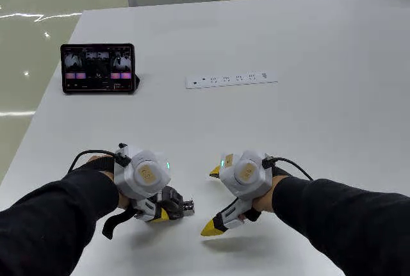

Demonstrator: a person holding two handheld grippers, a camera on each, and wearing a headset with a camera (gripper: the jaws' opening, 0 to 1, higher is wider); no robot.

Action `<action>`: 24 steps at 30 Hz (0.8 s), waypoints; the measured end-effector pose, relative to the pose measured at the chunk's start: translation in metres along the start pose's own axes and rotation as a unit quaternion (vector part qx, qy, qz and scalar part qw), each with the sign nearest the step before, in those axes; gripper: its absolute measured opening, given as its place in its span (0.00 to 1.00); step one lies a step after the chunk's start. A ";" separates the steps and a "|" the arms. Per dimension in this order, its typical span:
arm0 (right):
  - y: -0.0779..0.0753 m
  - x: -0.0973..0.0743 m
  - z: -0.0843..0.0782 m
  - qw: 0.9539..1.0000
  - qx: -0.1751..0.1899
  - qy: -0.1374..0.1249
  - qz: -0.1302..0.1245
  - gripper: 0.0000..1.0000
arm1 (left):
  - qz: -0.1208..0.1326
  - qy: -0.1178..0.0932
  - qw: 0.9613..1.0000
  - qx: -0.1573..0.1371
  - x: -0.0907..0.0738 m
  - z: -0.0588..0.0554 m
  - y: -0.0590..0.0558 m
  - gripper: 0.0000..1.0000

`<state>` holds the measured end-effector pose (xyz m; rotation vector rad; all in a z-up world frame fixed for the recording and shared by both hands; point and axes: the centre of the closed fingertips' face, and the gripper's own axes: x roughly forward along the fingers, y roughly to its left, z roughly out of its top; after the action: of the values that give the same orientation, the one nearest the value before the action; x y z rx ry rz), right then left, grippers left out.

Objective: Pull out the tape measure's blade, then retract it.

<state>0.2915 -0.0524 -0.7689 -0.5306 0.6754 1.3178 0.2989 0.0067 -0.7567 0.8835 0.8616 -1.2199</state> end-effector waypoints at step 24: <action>0.011 0.034 0.018 0.994 -0.093 0.036 0.035 0.13 | 0.007 0.003 1.000 0.008 0.001 -0.001 0.000 0.34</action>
<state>0.2870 -0.0147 -0.7802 -0.7131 0.6395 1.4408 0.2990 0.0073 -0.7575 0.9051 0.8491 -1.2145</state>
